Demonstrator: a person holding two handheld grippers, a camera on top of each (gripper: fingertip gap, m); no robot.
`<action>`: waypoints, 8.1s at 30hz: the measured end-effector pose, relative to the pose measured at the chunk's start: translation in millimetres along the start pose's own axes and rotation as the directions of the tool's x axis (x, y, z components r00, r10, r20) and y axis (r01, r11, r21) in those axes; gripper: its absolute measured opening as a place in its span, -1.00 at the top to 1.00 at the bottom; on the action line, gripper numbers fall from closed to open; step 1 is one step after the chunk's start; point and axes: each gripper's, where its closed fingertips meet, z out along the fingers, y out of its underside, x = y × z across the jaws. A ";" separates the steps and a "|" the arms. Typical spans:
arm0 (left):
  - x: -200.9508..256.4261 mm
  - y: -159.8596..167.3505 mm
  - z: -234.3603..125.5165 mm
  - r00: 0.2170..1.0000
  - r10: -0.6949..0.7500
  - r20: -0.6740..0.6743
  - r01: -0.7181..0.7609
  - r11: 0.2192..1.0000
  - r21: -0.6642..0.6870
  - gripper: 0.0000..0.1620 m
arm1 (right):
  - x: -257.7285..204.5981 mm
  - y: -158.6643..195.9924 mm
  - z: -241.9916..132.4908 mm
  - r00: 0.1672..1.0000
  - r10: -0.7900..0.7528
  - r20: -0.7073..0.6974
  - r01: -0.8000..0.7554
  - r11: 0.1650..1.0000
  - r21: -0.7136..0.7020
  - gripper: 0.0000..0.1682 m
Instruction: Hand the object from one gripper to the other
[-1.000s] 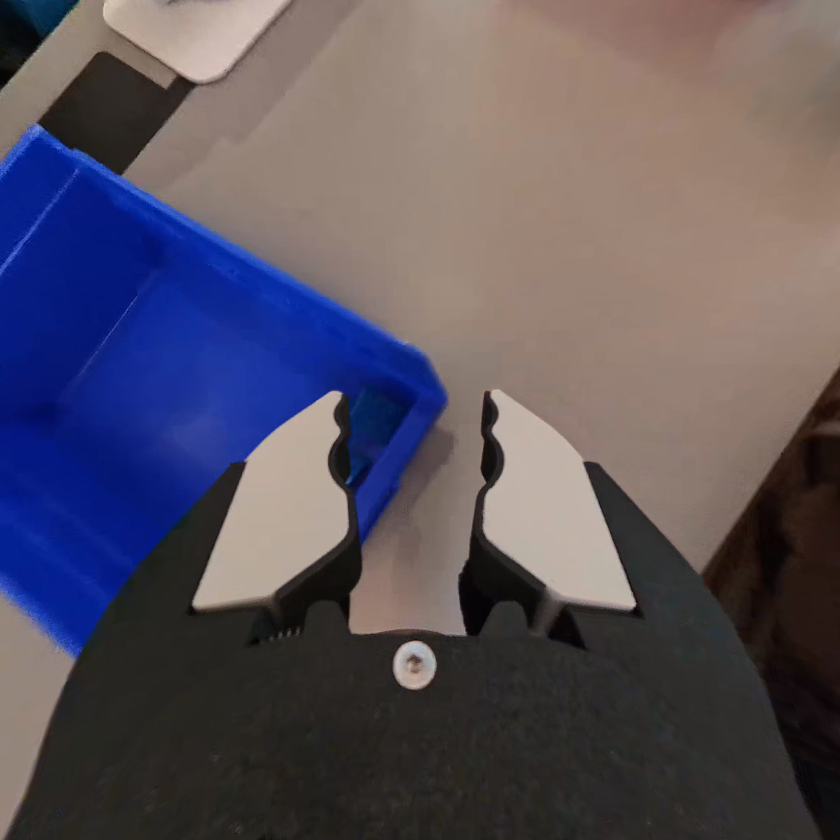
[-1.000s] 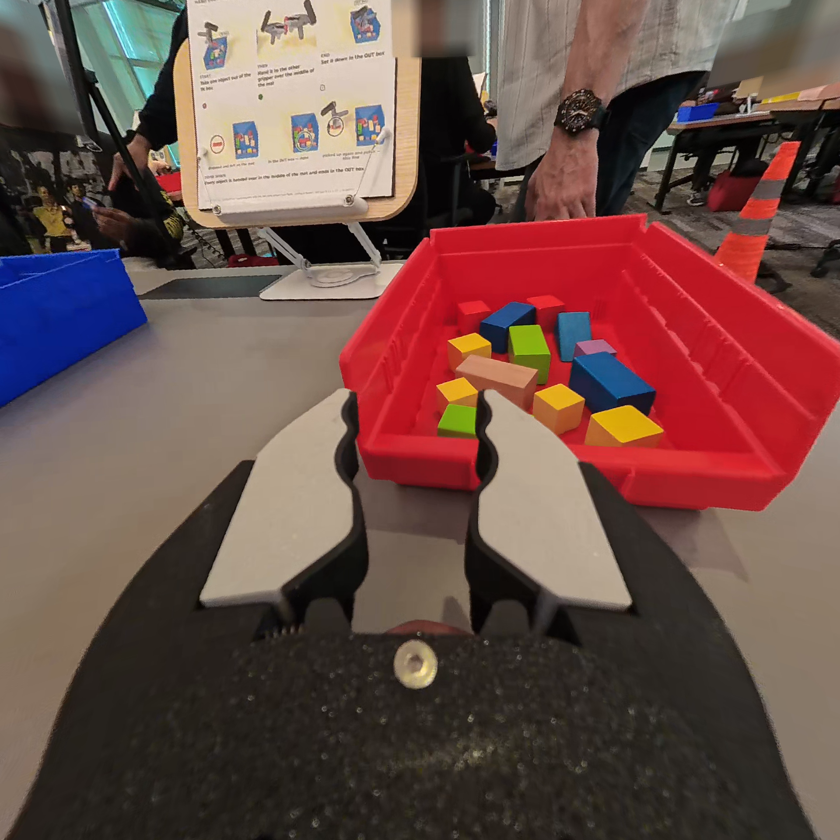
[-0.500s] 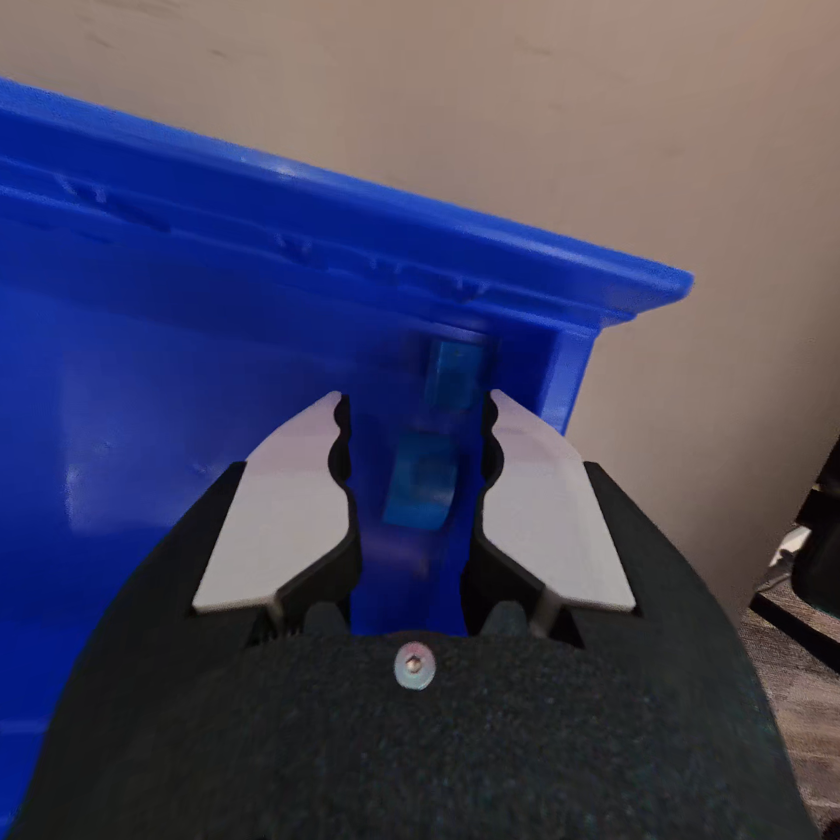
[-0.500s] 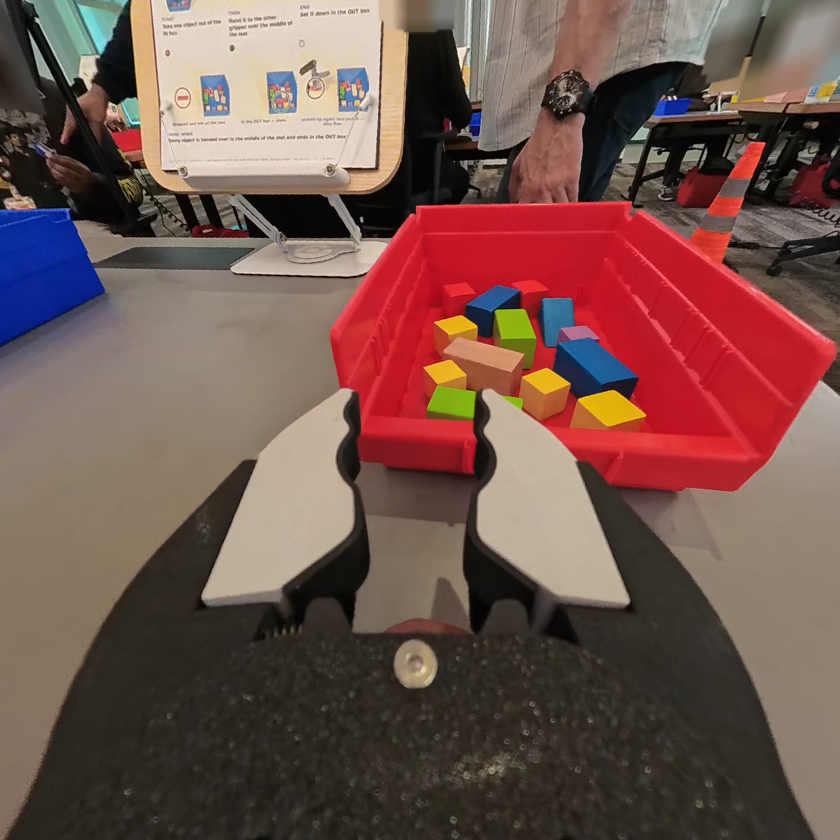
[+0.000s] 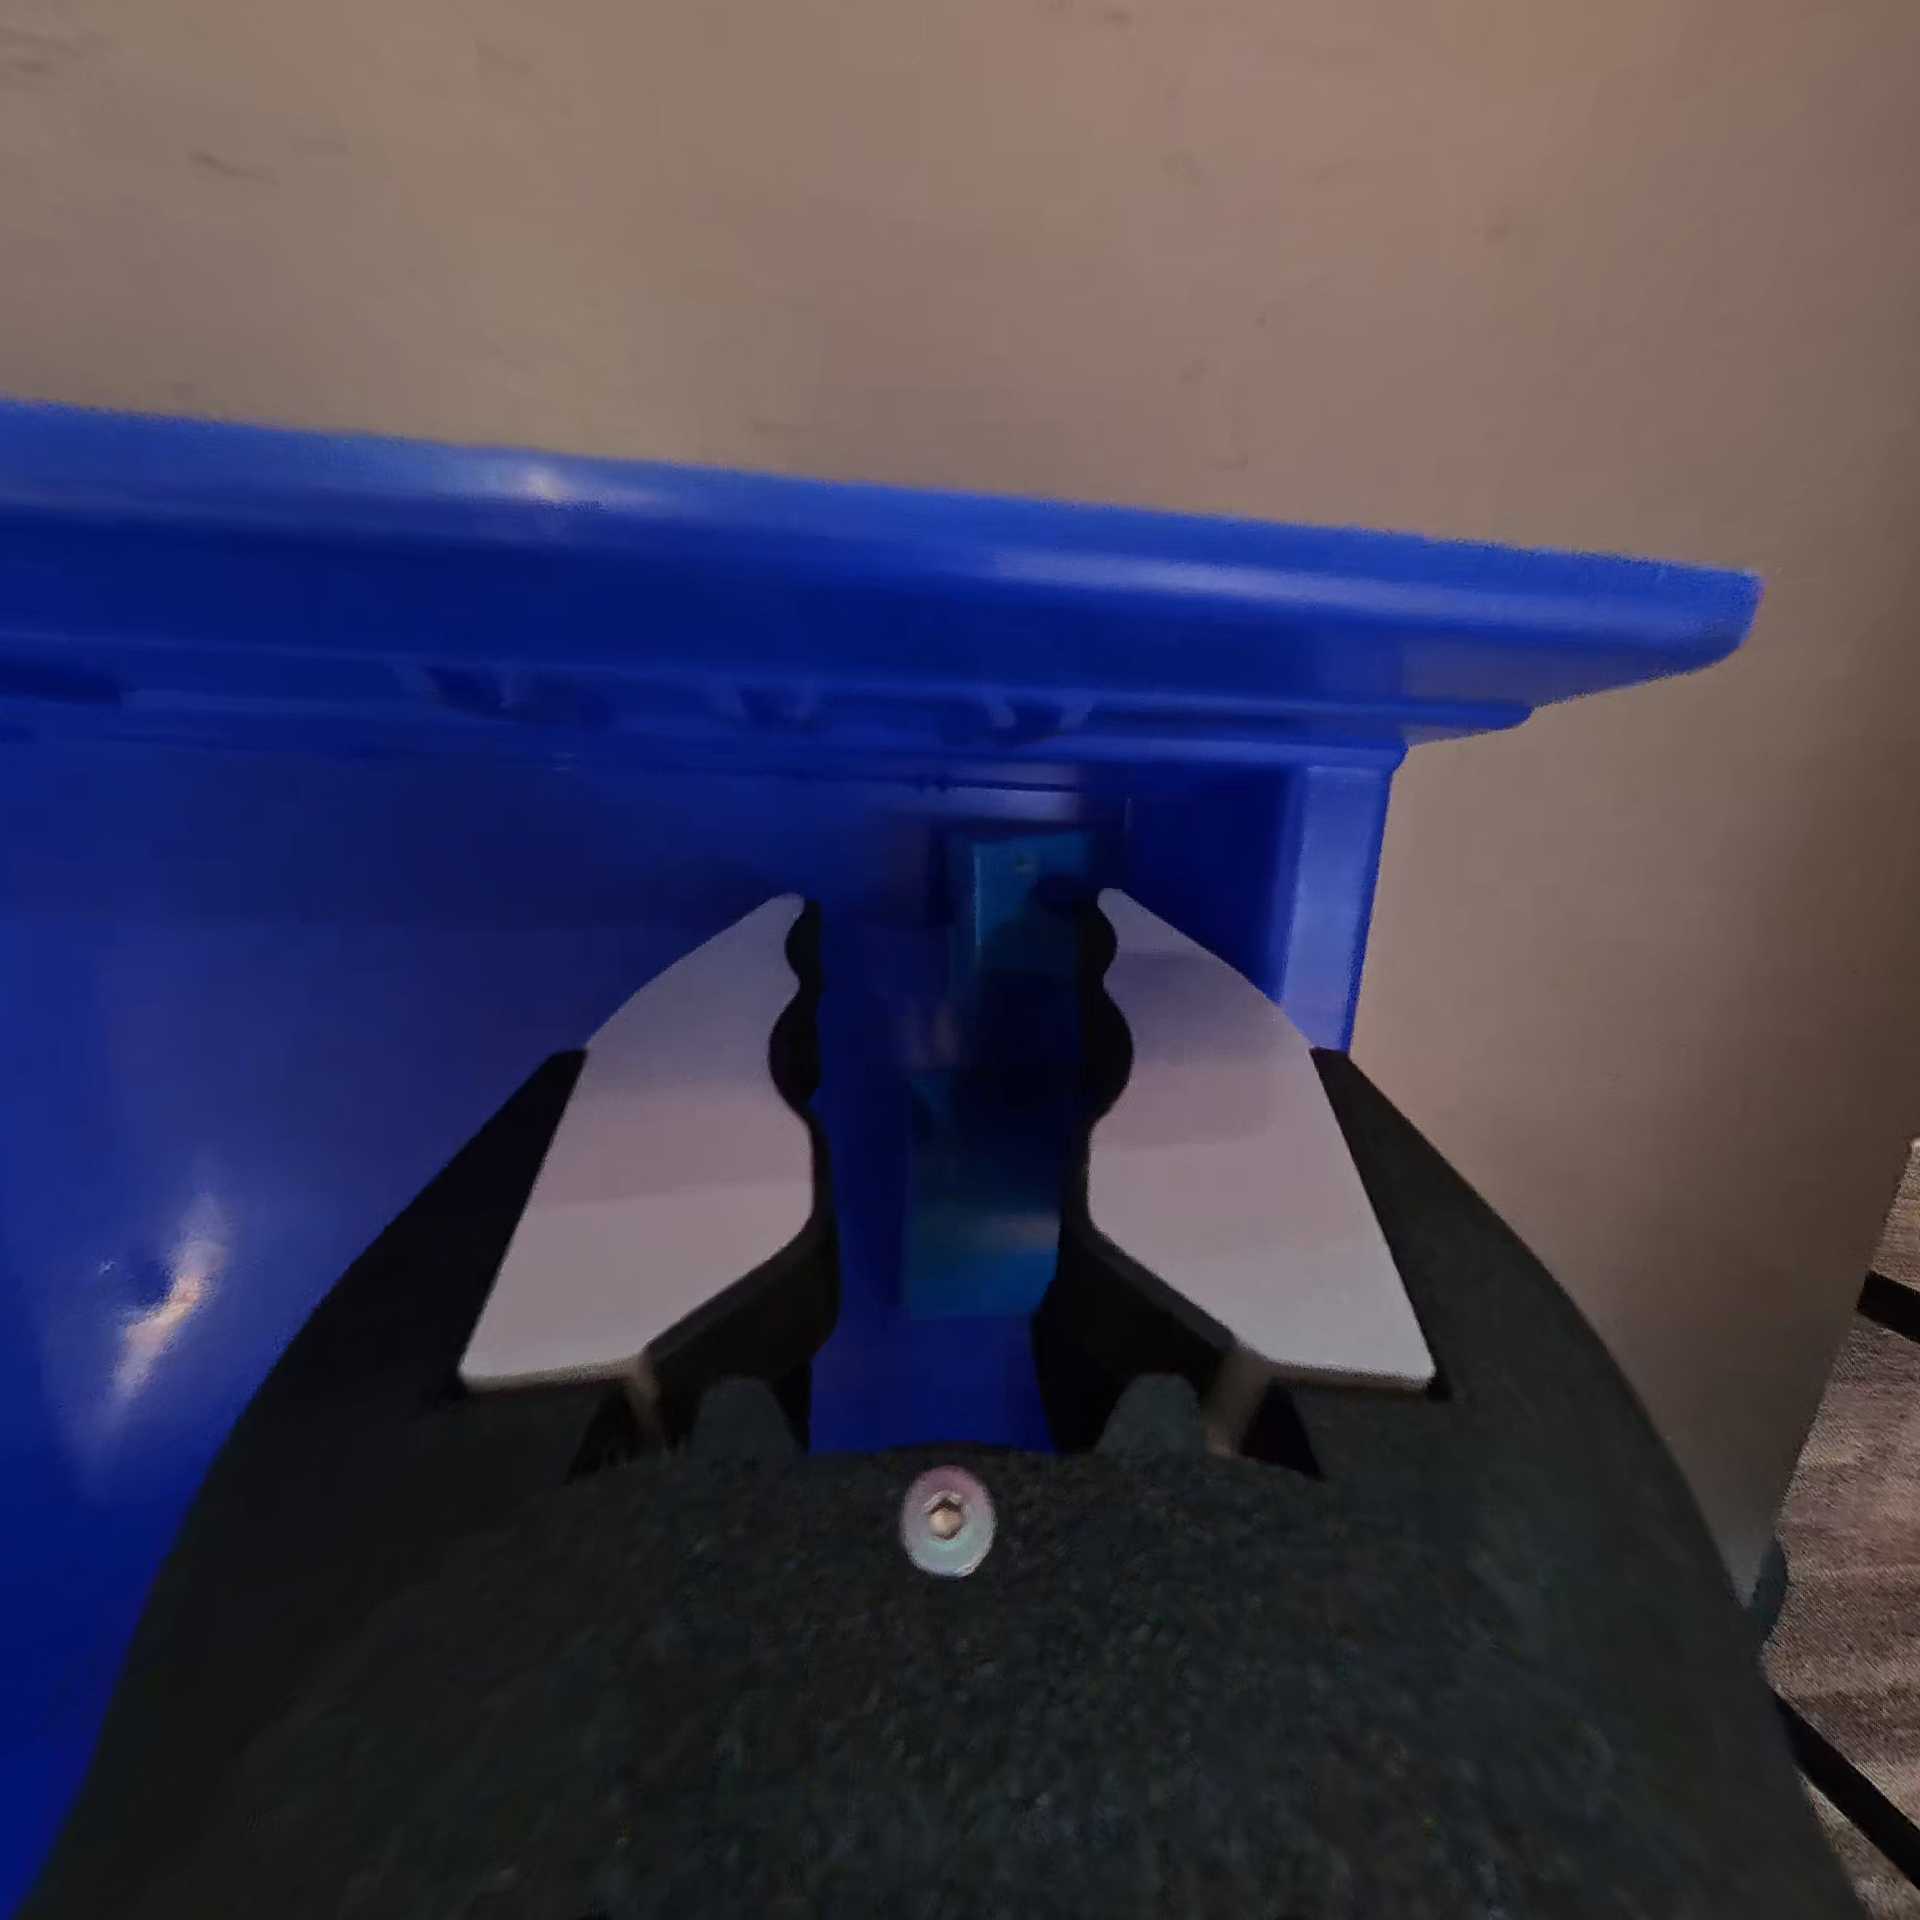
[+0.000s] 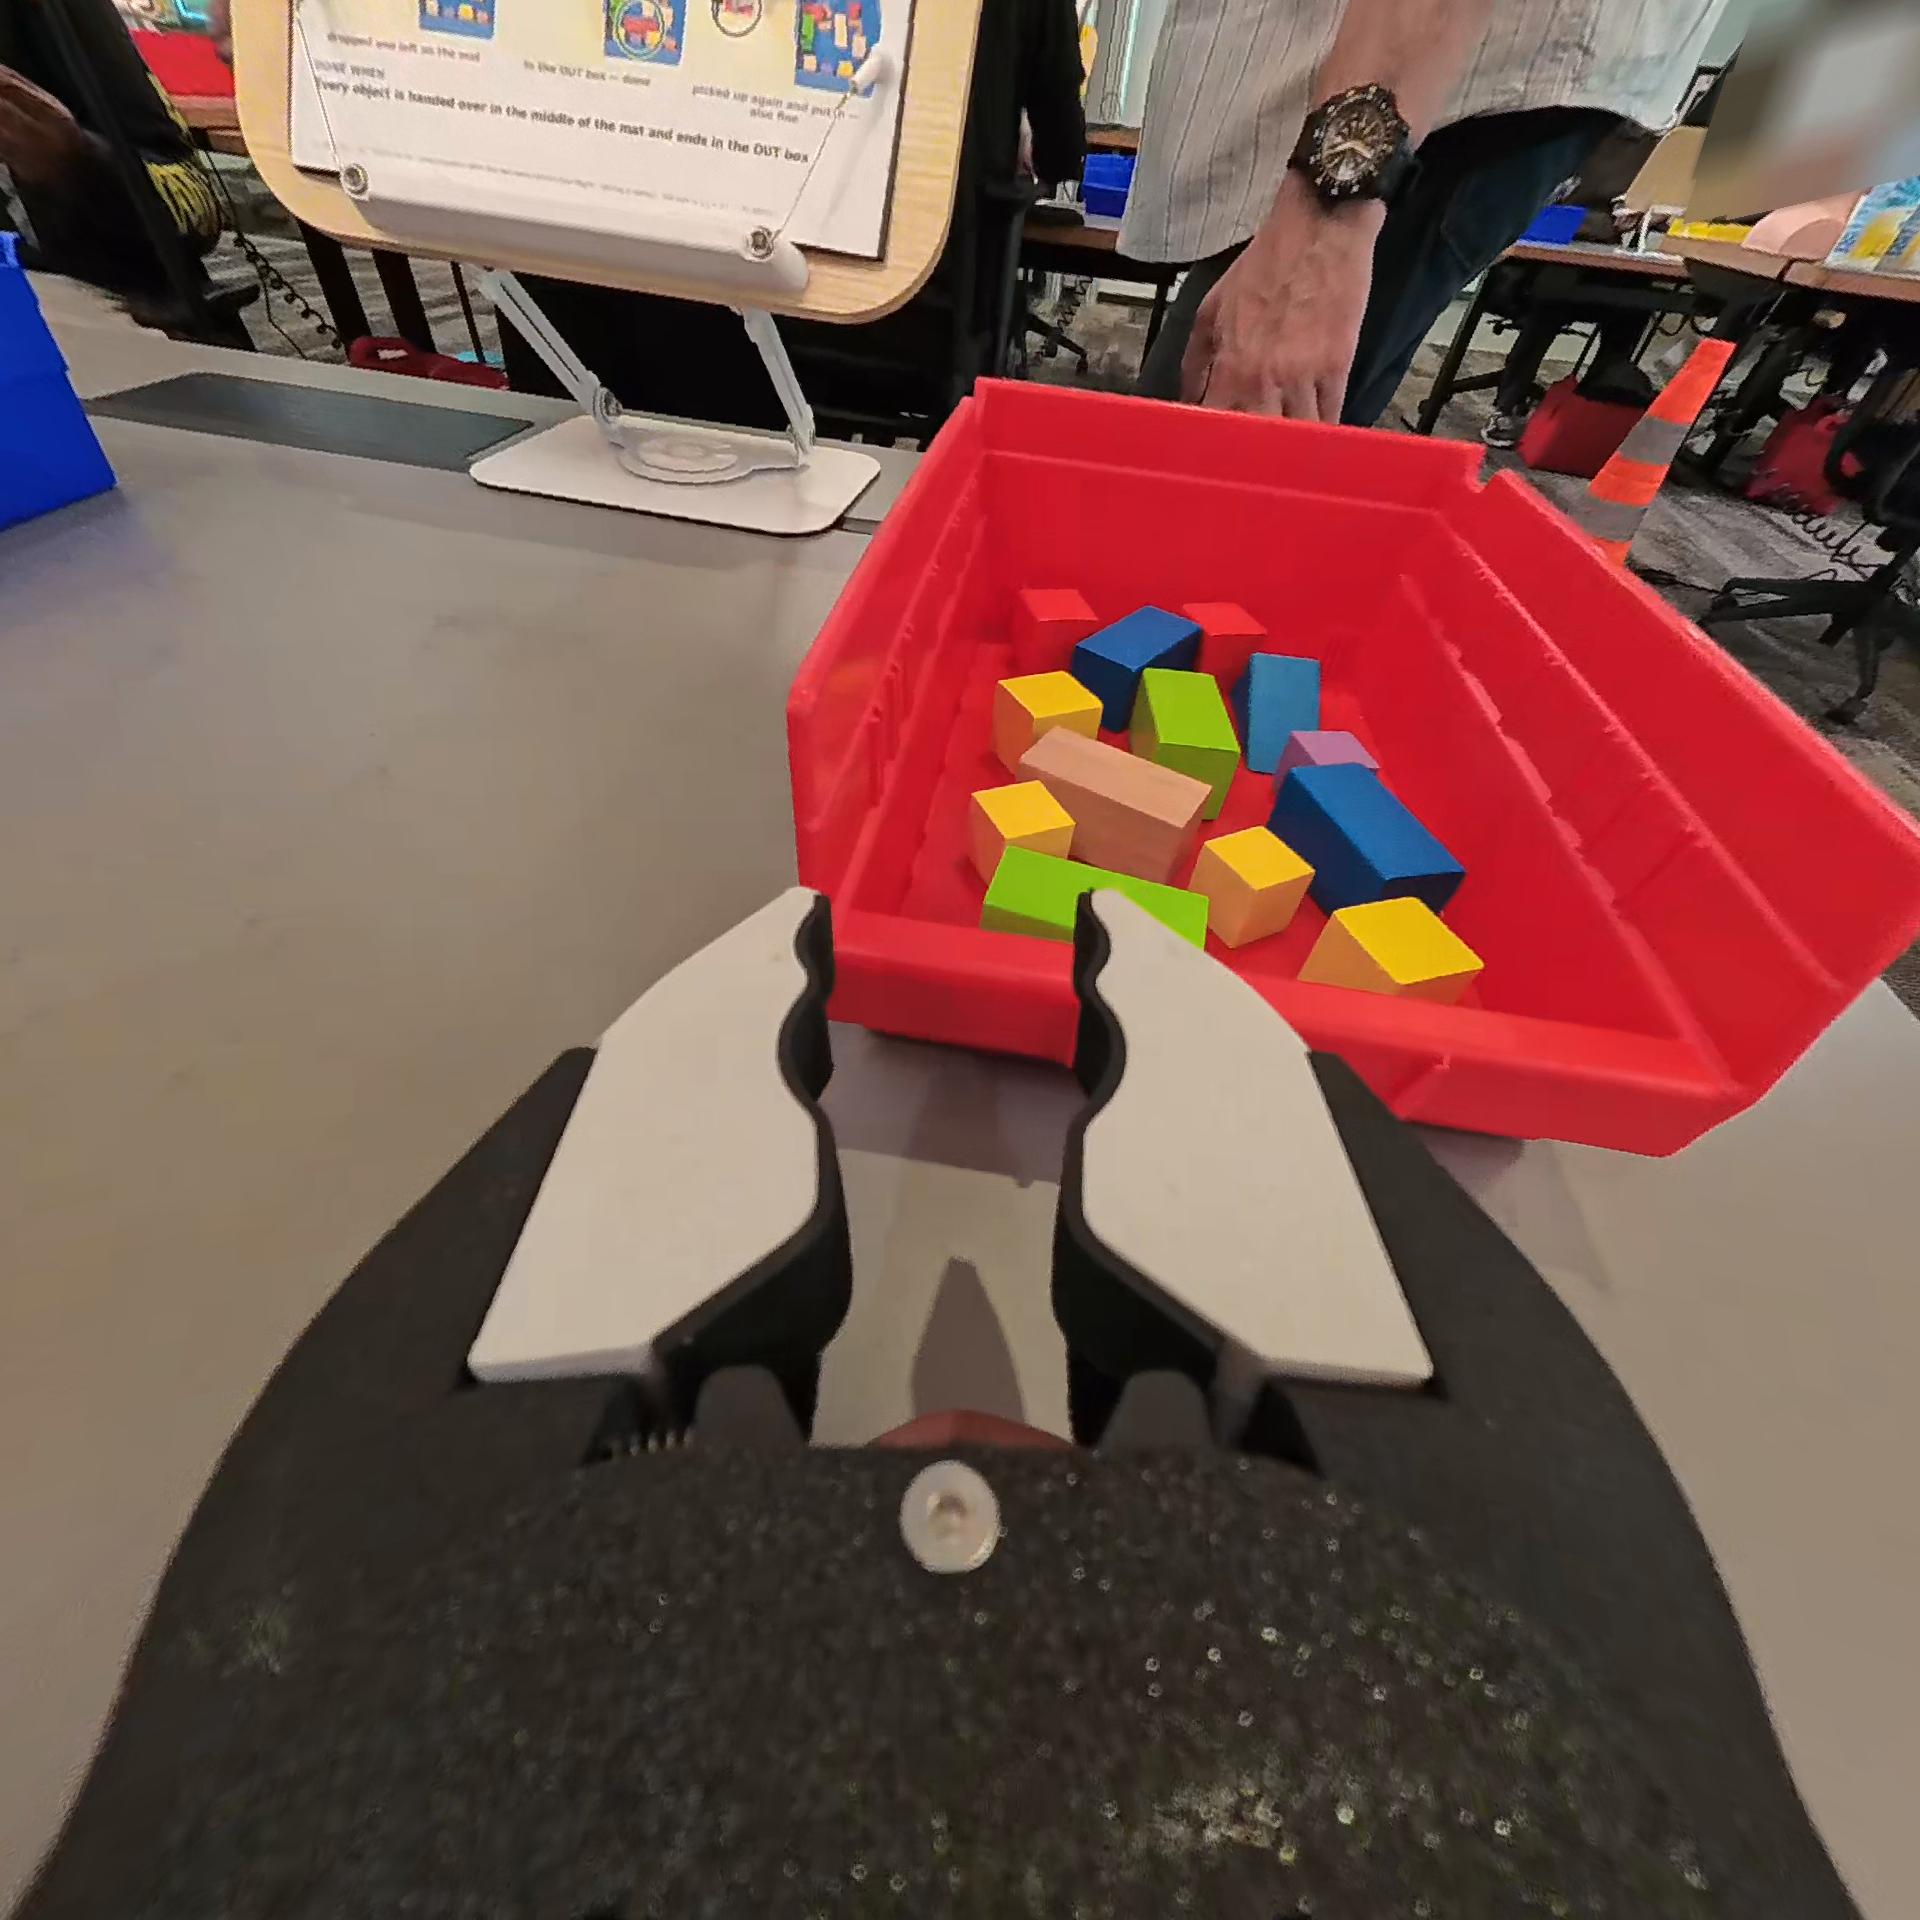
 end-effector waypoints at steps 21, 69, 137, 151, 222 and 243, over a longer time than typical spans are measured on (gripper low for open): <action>-8.9 -22.9 -72.9 0.979 -0.161 0.125 0.117 0.945 0.305 0.71 | -23.9 -30.6 1.8 0.995 -0.048 0.083 0.043 0.998 0.054 0.51; 137.8 -254.3 -13.6 0.808 -0.304 -0.505 0.589 0.395 0.705 0.42 | 67.3 -95.2 113.2 0.937 -0.306 0.171 0.346 0.883 -0.316 0.60; 145.0 -214.2 -6.5 0.897 -0.378 -0.229 0.415 0.542 0.731 0.42 | 34.1 -10.3 -4.4 0.993 0.117 0.010 -0.117 0.991 0.059 0.40; 8.8 10.4 -94.3 0.376 -0.920 0.111 0.922 0.384 0.057 0.24 | 10.3 -5.4 4.3 0.989 0.105 0.104 -0.107 0.994 0.007 0.41; -0.7 38.0 -53.8 0.166 -0.947 -0.275 0.986 0.167 0.021 0.36 | -54.8 -25.1 10.0 0.960 -0.082 0.266 0.072 0.996 0.047 0.42; 7.9 -214.3 -136.3 0.440 -0.318 -0.839 0.866 0.397 0.304 0.37 | -297.2 -163.7 112.7 0.334 -0.288 0.897 0.147 0.956 0.252 0.43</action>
